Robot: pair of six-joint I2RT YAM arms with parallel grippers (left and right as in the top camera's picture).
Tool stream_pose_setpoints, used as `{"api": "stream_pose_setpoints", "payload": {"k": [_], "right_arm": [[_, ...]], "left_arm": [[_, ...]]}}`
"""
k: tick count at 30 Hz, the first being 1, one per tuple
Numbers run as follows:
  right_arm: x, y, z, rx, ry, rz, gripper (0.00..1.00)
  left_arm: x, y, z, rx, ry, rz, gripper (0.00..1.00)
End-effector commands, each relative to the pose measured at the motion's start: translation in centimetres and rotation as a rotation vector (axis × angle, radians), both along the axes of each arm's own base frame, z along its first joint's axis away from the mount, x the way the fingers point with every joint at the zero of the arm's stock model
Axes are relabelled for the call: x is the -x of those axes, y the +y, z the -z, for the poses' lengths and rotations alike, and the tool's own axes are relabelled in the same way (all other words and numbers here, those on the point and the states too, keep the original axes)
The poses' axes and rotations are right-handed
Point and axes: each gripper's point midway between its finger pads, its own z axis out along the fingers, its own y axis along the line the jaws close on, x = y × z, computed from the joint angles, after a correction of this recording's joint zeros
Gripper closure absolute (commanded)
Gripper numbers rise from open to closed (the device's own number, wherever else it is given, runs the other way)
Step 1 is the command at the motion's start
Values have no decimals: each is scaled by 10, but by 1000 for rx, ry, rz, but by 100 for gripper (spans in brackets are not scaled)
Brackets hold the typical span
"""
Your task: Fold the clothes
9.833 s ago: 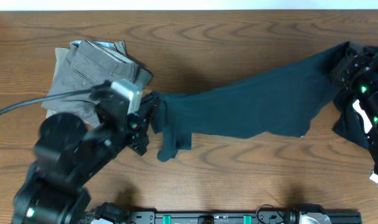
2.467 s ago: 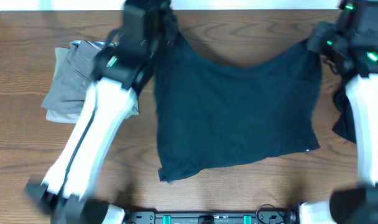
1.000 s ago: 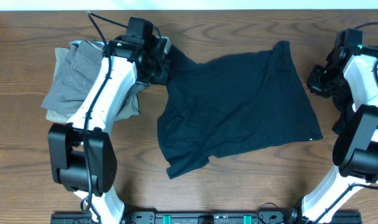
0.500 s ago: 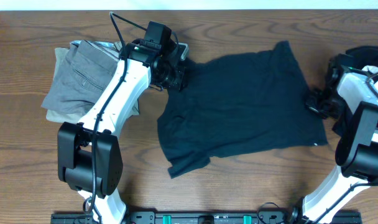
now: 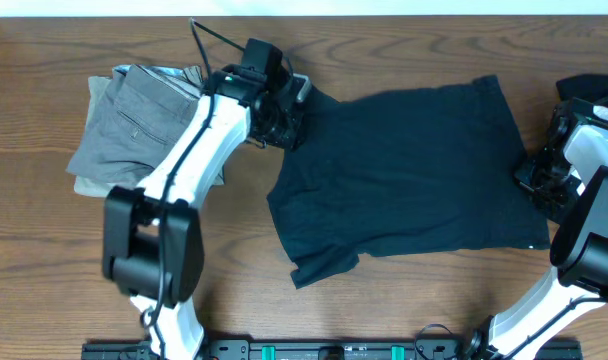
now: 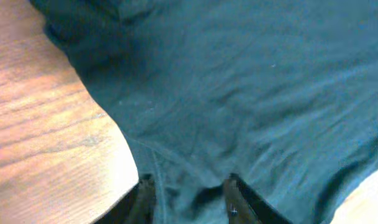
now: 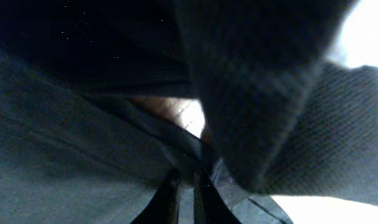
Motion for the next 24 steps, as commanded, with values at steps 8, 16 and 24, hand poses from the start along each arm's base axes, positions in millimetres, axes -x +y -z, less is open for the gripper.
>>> {"api": "stream_pose_setpoints", "payload": {"k": [8,16,24], "right_arm": [[-20,1,-82,22,-239,1,86],[-46,26,-146,-48,-510,-63,84],[-101,116,-139,-307,-683,-444,89]], "left_arm": [[2,1,96,-62,148,14,85],[4,2,111,-75,172,12,87],[-3,0,69,-47,111,-17,58]]}}
